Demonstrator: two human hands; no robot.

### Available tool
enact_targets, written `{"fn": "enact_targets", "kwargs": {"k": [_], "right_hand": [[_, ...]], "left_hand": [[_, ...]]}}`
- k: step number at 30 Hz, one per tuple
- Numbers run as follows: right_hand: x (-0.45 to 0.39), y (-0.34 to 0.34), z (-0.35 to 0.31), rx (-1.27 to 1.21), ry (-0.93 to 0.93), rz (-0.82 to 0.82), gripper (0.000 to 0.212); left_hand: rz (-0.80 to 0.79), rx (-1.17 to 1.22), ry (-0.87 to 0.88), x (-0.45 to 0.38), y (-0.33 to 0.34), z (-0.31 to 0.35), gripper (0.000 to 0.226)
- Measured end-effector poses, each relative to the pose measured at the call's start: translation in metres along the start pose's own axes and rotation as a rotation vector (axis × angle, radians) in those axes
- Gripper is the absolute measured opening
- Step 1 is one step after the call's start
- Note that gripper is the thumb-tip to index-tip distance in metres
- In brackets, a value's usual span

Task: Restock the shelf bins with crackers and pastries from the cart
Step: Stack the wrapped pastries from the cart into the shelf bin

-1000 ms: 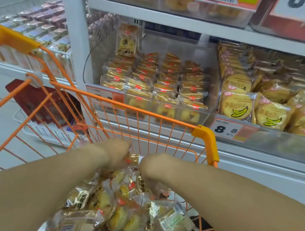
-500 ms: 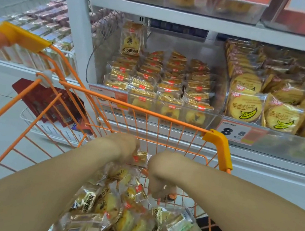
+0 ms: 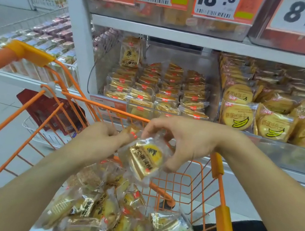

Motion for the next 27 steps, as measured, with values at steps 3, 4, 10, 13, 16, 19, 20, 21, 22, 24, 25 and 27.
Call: {"fn": "enact_targets", "kwargs": {"k": [3,4,10,13,16,19,20,21,22,24,25,27], "right_hand": [[0.003,-0.012,0.006,-0.132,-0.072,0.077,0.073],[0.004,-0.016,0.006,-0.155,-0.105,0.1,0.074],[0.007,-0.028,0.002,-0.281,-0.231,0.128,0.079],[0.003,-0.03,0.004,-0.346,-0.238,0.148,0.088],[-0.004,-0.034,0.015,-0.544,-0.204,0.197,0.1],[-0.009,-0.039,0.024,-0.616,-0.165,0.277,0.078],[-0.01,-0.039,0.025,-0.624,-0.163,0.289,0.068],[-0.011,-0.037,0.024,-0.65,-0.164,0.287,0.059],[-0.012,-0.034,0.024,-0.695,-0.168,0.277,0.053],[-0.016,-0.026,0.025,-0.782,-0.162,0.261,0.045],[-0.02,-0.023,0.027,-0.8,-0.138,0.271,0.041],[-0.024,-0.019,0.029,-0.782,-0.068,0.317,0.032]], "left_hand": [[0.001,0.477,-0.05,0.003,0.008,0.001,0.043],[-0.007,0.581,-0.066,0.004,0.011,0.002,0.04],[-0.026,0.885,-0.107,0.008,0.015,0.006,0.033],[-0.008,0.932,-0.141,0.006,0.015,0.003,0.042],[-0.045,0.907,-0.139,0.003,0.017,0.002,0.051],[-0.147,0.89,-0.094,0.005,0.024,0.011,0.059],[-0.165,0.909,-0.09,0.006,0.026,0.014,0.06],[-0.179,0.939,-0.08,0.007,0.027,0.016,0.061],[-0.198,0.973,-0.071,0.008,0.028,0.018,0.062],[-0.233,1.016,-0.074,0.009,0.031,0.019,0.067],[-0.241,1.022,-0.082,0.009,0.032,0.018,0.071],[-0.225,1.023,-0.078,0.007,0.033,0.016,0.073]]}}
Point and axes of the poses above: each hand's wrist, its own x-axis away from the middle knuckle, its own y-axis out of the palm, z = x × y, the point moved 8 cm from there along -x, towards the middle knuckle, and after that the axes turned 7 degrees about x, right-handed, at the moved point
